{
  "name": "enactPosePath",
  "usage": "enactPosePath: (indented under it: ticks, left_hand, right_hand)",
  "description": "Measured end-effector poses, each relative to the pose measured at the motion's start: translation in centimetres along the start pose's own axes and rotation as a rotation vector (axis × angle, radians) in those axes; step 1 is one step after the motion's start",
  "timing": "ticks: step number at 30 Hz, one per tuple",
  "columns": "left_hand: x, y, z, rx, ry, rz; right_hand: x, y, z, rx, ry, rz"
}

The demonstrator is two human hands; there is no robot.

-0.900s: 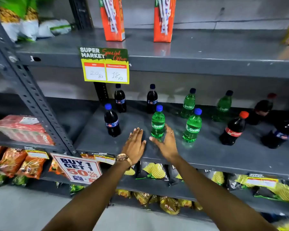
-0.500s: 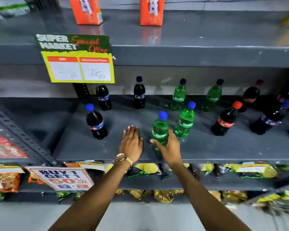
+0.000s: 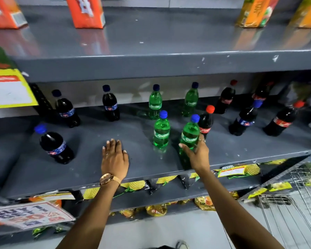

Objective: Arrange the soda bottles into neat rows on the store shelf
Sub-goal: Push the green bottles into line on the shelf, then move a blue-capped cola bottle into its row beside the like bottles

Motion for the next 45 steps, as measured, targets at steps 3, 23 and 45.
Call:
enactPosePath:
  ticks: [3,23,45]
  left_hand:
    - [0.0,0.3,-0.1,0.002,0.003,0.016]
    - [0.5,0.8,-0.2,0.028,0.006,0.033]
    - [2.0,-2.1,-1.0,-0.055,-0.101,-0.114]
  right_hand:
    - [-0.3,-0.3,1.8,0.046,-0.024,-0.015]
    - [15.7,8.6,8.1,-0.261,0.435,0.042]
    - [3.5,3.7,-3.9,-0.009,-0.023,0.194]
Point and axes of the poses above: each hand's wrist, its own z-axis towards the middle knuckle, its own x-axis out of the back of the hand, y = z × x, the point moved 3 cm from there along z, towards the middle knuckle, and after that the axes turned 8 degrees about -y, right-handed, at the moved point
